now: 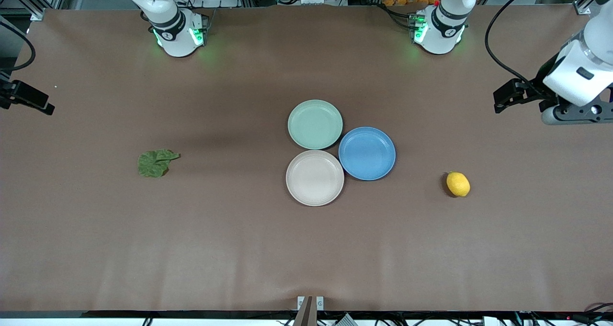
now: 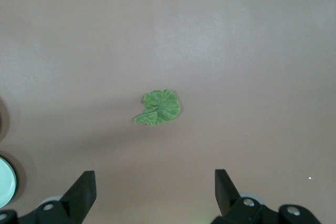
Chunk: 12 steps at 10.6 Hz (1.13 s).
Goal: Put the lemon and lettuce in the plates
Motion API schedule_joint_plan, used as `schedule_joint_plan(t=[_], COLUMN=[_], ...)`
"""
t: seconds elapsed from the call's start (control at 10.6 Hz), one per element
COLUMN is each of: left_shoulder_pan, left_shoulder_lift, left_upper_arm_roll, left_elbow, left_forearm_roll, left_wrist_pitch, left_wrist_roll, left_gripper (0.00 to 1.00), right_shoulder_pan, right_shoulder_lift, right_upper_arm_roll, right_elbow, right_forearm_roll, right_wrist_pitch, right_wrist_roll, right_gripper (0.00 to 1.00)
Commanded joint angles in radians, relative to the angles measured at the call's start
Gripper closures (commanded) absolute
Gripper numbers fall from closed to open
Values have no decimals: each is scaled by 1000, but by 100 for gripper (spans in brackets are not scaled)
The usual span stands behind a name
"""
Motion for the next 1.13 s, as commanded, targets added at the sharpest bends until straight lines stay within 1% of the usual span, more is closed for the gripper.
schedule_joint_plan(t=[0.0,0.09,0.28,0.38,0.56,0.66,0.75,1.03], left_shoulder_pan=[45,52,63,77,77,77,77,99], left_shoulder_lift=[12,0,3,0,12,29,65,195], left_upper_arm_roll=[4,2,2,2,4,4,4,4], left_elbow=[-116,-203,-329,-406,-516,-556,-566,-561], left_forearm_roll=[-13,-13,-13,-13,-8,21,53,105], left_wrist_pitch=[92,188,322,423,586,670,725,884], left_wrist_roll=[37,54,56,62,71,73,73,73], left_gripper=[0,0,0,0,0,0,0,0], right_shoulder_pan=[-2,-8,-12,-21,-31,-41,-51,-57], right_shoulder_lift=[-4,-10,-17,-17,-15,-14,-9,-4], right_upper_arm_roll=[-5,-5,-5,-5,-5,-5,-5,-4], right_elbow=[-12,-38,-97,-129,-222,-276,-319,-480], right_forearm_roll=[6,6,6,7,10,13,18,19], right_wrist_pitch=[12,37,99,132,233,286,326,491], right_wrist_roll=[3,-4,-6,-8,-9,-11,-11,-11], right_gripper=[0,0,0,0,0,0,0,0])
